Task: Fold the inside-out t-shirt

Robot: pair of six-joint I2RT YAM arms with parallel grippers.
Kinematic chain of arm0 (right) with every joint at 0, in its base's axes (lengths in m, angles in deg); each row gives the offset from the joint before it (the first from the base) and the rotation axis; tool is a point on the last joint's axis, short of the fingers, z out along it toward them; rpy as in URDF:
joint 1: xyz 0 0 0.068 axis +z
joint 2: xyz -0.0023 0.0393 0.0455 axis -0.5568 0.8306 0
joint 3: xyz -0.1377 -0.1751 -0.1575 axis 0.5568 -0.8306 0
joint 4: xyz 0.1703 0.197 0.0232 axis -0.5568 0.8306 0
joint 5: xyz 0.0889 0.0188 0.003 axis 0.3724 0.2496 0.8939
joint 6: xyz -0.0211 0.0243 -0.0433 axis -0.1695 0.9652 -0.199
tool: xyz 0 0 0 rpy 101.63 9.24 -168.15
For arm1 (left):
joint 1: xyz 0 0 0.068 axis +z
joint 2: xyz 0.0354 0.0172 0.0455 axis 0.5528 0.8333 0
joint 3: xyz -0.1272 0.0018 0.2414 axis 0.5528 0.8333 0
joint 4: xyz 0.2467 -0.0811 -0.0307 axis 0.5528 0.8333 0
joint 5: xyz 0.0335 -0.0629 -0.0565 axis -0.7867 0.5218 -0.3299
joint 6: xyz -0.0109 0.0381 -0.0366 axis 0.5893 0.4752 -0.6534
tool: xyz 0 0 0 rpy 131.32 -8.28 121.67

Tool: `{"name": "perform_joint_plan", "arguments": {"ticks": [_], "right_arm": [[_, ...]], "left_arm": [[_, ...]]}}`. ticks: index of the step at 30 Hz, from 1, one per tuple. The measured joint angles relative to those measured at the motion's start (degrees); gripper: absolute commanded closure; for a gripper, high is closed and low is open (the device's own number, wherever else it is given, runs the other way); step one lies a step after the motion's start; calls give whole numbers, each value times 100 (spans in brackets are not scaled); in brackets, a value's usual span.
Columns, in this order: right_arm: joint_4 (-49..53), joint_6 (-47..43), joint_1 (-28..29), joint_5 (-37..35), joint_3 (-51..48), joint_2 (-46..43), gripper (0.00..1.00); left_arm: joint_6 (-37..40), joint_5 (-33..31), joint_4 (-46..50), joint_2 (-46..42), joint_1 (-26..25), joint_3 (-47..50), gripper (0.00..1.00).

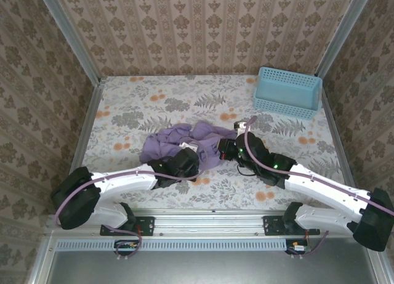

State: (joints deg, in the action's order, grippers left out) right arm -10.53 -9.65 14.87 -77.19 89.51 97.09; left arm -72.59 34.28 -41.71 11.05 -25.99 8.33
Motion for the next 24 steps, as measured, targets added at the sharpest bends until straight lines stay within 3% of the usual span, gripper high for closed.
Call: {"name": "perform_joint_plan", "arguments": {"ticks": [5, 10, 15, 24], "right_arm": [[361, 111, -7, -20, 72, 17, 100], [192, 195, -7, 52, -157, 92, 100], [-195, 280, 96, 164, -428, 269, 100], [-966, 275, 420, 197, -671, 339, 100]], "left_arm": [[0, -107, 181, 264, 39, 74, 94], [24, -7, 55, -125, -87, 111, 73], [-66, 343, -822, -903, -382, 321, 52], [-267, 533, -1670, -564, -350, 435, 45]]}}
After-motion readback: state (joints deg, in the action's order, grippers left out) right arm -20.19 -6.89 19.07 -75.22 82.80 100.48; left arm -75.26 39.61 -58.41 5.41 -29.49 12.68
